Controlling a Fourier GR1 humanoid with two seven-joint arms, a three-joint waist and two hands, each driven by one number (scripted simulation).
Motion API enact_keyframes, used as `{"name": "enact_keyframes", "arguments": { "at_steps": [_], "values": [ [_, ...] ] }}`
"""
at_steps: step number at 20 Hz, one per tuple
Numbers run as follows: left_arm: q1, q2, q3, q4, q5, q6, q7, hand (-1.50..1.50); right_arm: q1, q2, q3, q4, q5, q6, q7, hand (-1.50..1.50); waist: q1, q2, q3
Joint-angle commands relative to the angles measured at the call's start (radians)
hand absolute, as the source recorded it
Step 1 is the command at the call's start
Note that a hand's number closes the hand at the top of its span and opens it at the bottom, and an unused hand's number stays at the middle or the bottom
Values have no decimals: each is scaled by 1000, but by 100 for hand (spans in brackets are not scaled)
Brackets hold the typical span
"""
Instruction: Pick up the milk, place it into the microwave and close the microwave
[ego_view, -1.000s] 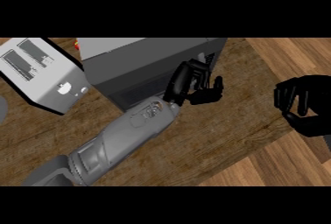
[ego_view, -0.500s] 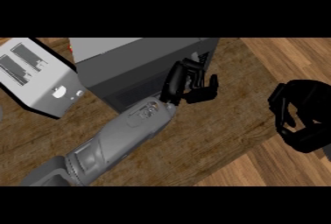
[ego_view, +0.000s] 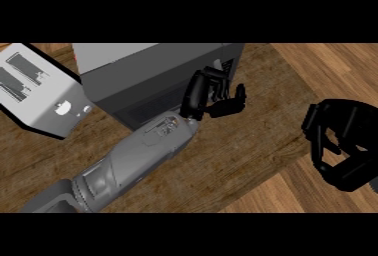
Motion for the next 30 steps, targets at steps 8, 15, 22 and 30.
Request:
{"name": "enact_keyframes", "arguments": {
  "at_steps": [8,15,22,30],
  "values": [
    [17,-63,152,7,196,-9,114,150,53,-31,107,-76,-12,97,47,150,33,45,-16],
    [71,-65,258,-6,319,-100,61,150,140,8,157,-136,-38,60,64,150,88,30,-14],
    [115,-59,232,40,377,-236,35,150,222,45,193,-212,-30,-3,75,150,121,24,-14],
    [139,-25,210,83,427,-364,9,150,303,73,235,-298,12,-60,80,150,159,12,-14]
  ]
}}
